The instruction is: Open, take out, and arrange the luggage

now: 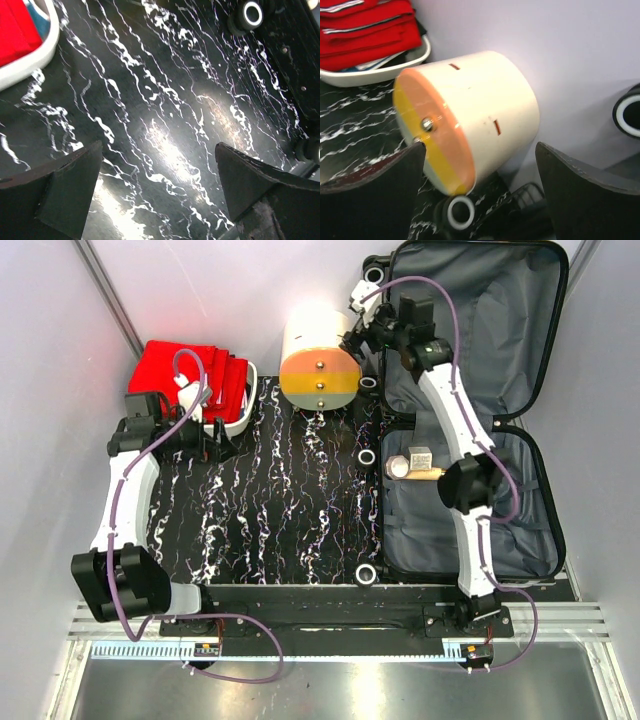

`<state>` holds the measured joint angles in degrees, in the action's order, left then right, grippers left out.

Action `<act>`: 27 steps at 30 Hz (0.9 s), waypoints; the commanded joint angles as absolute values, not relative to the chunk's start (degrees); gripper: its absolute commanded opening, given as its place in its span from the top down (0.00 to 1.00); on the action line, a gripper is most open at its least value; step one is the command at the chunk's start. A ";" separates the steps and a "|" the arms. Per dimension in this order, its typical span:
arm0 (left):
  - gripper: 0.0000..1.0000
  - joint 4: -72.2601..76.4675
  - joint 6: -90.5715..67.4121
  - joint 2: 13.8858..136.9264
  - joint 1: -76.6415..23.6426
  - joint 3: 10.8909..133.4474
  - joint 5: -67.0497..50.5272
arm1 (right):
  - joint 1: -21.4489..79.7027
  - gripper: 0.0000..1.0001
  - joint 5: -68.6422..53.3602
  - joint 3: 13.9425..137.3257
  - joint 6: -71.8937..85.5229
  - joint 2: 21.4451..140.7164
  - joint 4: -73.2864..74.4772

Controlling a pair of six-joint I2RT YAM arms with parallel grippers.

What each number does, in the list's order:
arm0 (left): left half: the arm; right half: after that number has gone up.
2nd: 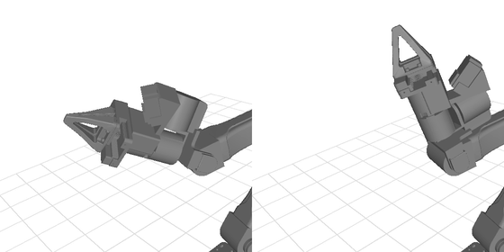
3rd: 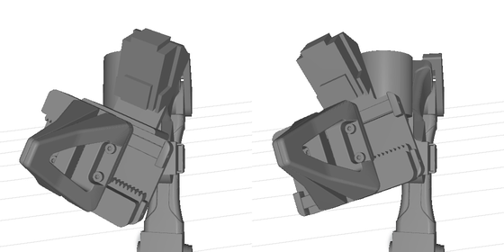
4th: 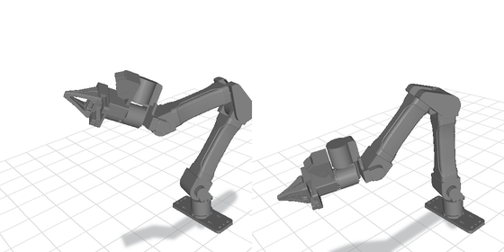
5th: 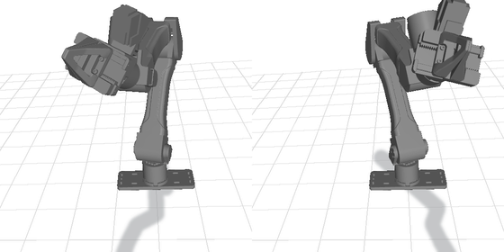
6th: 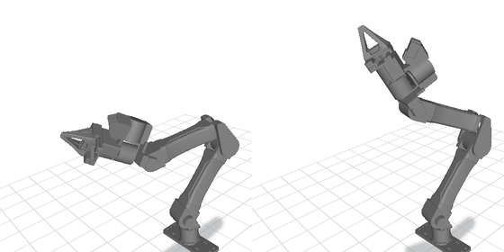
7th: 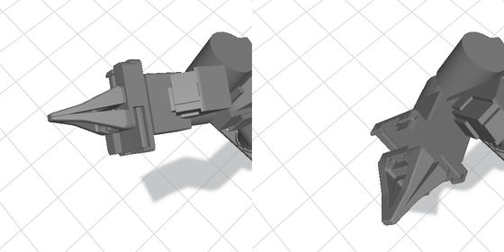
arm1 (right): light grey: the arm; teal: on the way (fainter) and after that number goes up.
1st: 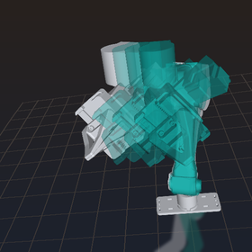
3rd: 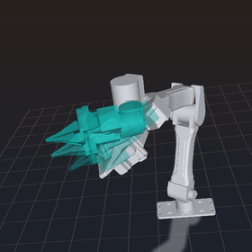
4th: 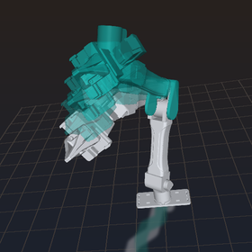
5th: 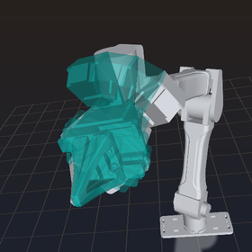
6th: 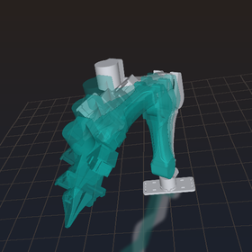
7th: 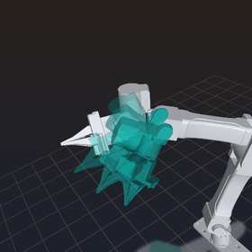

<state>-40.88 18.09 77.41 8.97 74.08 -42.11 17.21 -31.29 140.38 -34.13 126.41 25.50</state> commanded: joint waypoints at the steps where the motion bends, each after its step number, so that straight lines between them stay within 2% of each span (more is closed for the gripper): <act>1: 0.01 -41.05 16.70 75.41 9.40 71.72 -45.70 | 18.02 0.00 -25.48 157.66 -36.39 137.87 26.71; 4: 0.01 -40.08 15.39 76.11 9.40 71.98 -45.79 | 18.19 0.00 -27.50 156.28 -36.74 139.04 26.28; 9: 0.01 -37.37 10.82 78.92 9.40 74.61 -46.41 | 18.28 0.00 -28.39 146.35 -37.26 137.81 21.10; 19: 0.01 -34.72 5.54 82.53 9.32 78.22 -46.50 | 18.46 0.01 -34.18 150.91 -32.09 145.89 19.69; 27: 0.01 -30.94 2.20 83.32 9.32 79.72 -45.26 | 21.79 0.09 -39.46 150.29 -27.87 147.22 17.67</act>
